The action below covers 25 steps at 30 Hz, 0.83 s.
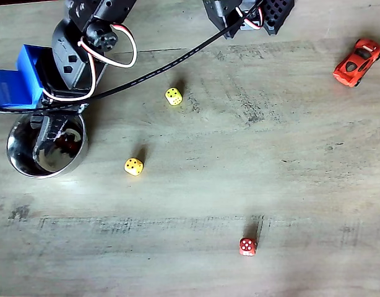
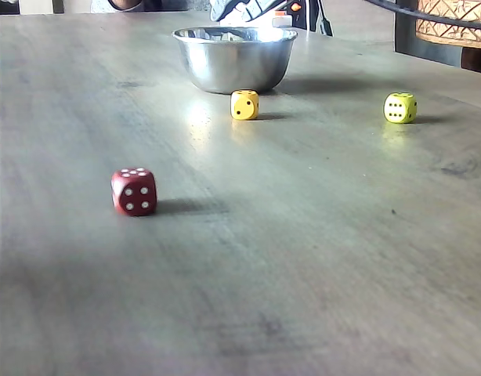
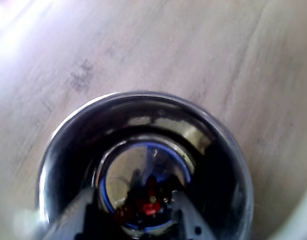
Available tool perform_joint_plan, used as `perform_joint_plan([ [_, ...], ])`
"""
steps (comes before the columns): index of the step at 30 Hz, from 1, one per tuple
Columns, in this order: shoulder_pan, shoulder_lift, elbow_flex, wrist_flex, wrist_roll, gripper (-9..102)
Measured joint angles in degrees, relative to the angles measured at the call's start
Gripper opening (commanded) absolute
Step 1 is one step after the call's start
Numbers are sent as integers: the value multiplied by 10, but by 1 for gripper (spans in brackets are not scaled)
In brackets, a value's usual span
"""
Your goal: Pick up the lego figure and place in bowl
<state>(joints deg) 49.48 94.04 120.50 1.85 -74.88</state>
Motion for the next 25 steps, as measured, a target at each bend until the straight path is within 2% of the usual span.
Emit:
perform_joint_plan([
  [8,0,0,0,0,0,-1],
  [15,-12,0,0,1,0,-1],
  [25,-134,25,0,1,0,-1],
])
